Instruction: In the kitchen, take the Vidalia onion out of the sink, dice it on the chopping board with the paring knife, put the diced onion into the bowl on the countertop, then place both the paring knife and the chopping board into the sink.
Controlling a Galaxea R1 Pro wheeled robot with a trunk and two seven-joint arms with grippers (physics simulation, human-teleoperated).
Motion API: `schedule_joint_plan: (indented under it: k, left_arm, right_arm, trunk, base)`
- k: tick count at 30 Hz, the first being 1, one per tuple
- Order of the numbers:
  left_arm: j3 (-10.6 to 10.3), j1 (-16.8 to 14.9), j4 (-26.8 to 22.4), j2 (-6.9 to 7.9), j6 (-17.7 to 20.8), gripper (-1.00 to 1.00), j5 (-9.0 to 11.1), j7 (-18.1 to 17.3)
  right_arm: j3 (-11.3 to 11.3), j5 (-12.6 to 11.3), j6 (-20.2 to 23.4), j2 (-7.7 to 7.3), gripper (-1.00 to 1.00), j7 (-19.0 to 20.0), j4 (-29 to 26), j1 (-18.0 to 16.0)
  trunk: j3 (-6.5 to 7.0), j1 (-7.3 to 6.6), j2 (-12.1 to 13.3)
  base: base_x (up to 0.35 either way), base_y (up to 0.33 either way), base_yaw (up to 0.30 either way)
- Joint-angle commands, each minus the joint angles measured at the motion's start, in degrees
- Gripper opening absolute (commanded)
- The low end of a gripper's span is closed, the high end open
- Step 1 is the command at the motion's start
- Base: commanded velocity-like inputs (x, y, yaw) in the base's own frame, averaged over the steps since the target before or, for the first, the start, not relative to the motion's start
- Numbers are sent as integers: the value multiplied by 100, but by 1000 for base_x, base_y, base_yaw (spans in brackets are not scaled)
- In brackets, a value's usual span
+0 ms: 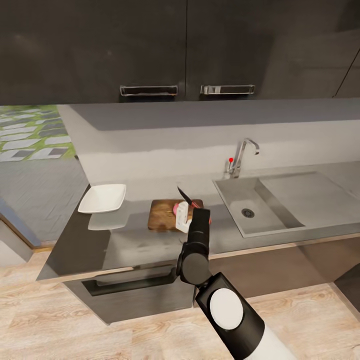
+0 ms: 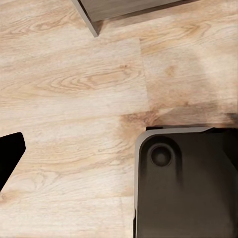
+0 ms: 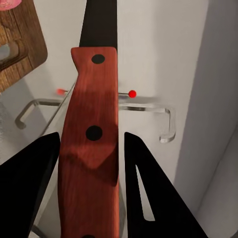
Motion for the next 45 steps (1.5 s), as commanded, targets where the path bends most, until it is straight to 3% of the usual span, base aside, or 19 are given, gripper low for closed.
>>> schedule_joint_plan:
  k: [1,45]
  left_arm:
    - [-49,1,-13,7,-9,100,53,30]
    - [-49,1,-13,7,-10,100,53,30]
  right_arm:
    - [11,64,14,0,-100,61,19,-7]
    - [22,64,12,0,-100,60,98,-7]
  trunk:
    - [-11,3,-11]
    - [-12,3,-11]
  base:
    - [0,0,0]
    - [19,16,0]
